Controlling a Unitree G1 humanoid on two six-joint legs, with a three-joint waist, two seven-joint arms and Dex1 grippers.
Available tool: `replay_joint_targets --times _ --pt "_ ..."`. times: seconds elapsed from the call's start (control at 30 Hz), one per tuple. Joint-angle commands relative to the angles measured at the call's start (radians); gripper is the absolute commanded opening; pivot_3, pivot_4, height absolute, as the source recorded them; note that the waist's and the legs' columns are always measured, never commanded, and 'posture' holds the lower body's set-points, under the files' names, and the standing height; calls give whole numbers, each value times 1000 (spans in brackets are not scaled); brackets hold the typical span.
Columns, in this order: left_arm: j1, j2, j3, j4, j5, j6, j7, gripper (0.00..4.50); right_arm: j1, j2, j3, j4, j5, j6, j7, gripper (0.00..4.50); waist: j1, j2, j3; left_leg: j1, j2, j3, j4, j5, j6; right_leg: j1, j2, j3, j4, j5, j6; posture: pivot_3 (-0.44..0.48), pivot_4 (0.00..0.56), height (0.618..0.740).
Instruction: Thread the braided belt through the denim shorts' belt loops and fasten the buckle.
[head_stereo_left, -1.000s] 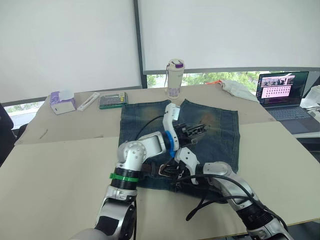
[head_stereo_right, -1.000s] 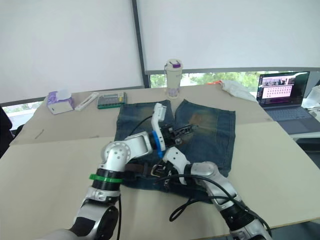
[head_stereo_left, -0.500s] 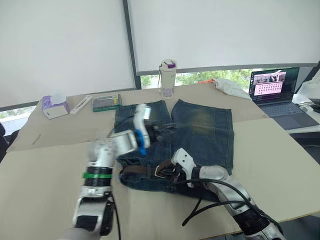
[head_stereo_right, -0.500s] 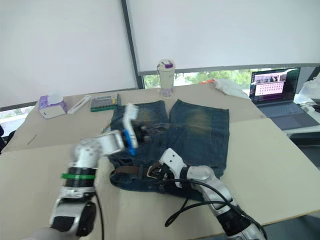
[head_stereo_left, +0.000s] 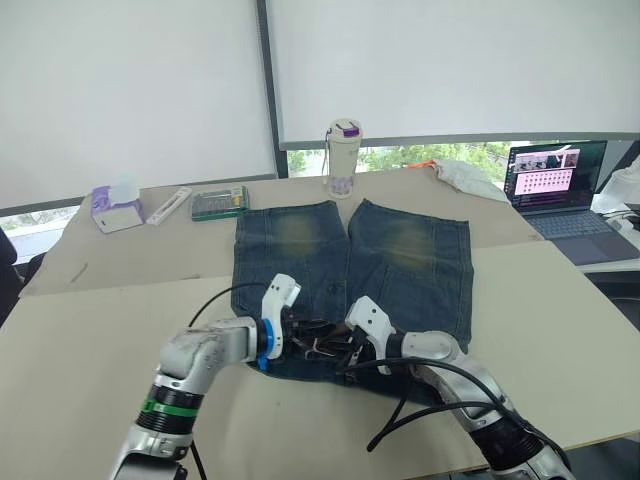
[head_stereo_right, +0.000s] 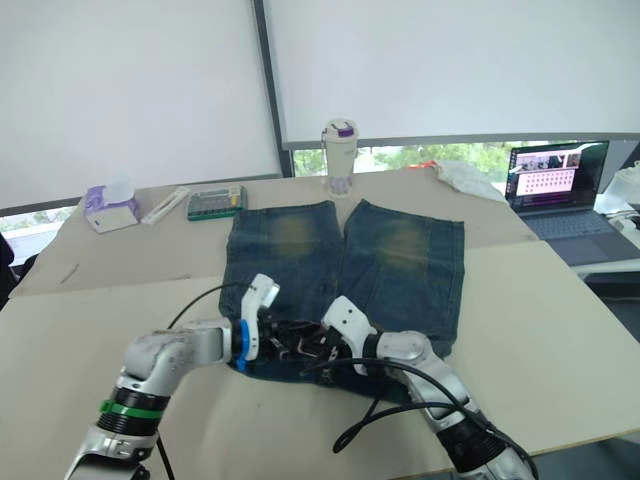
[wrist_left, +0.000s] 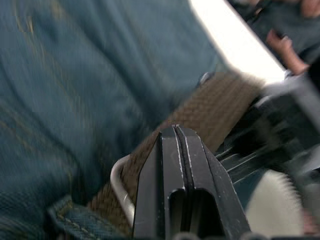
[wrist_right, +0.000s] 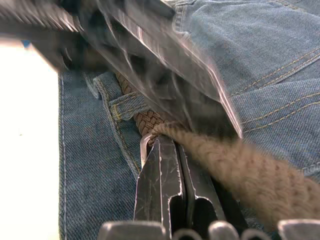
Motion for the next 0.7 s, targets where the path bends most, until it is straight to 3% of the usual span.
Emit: replay_joint_targets --times 0.03,0.2,0.37,0.43,0.53,0.63,0.7 --pt "18 -4 -96 70 108 -62 0 20 74 -37 48 62 -40 72 1 0 2 1 -1 0 0 0 0 0 0 0 0 0 0 0 0 0 150 740" --pt "65 39 -188 104 180 -105 -81 20 96 -53 27 37 -32 84 -11 0 7 3 -3 1 0 0 0 -1 1 2 0 0 0 -1 1 0 150 740" --pt "119 81 -271 250 289 -202 -148 20 108 -51 12 27 -25 93 -24 0 8 0 -11 5 0 1 -1 -2 4 4 0 0 0 -3 2 0 150 740" --pt "146 74 -223 243 275 -251 -157 20 113 -54 10 11 -24 103 -27 0 7 3 -13 12 0 1 -2 -5 5 8 -1 0 0 -7 2 0 150 740" --pt "159 33 -62 209 179 -273 -141 20 126 -64 4 -26 -17 120 -28 0 3 5 -14 19 2 1 -3 -18 12 18 0 0 1 -20 11 0 150 740" --pt "139 -5 159 151 2 -207 -111 20 160 -95 -19 -95 0 129 -20 0 -3 6 -12 20 2 0 -2 -15 6 16 0 0 2 -20 11 0 150 740" --pt "133 4 222 126 -51 -165 -103 20 183 -108 -50 -136 28 131 -14 0 -5 4 -8 14 2 -1 -2 -13 2 9 0 0 5 -15 3 0 150 740"
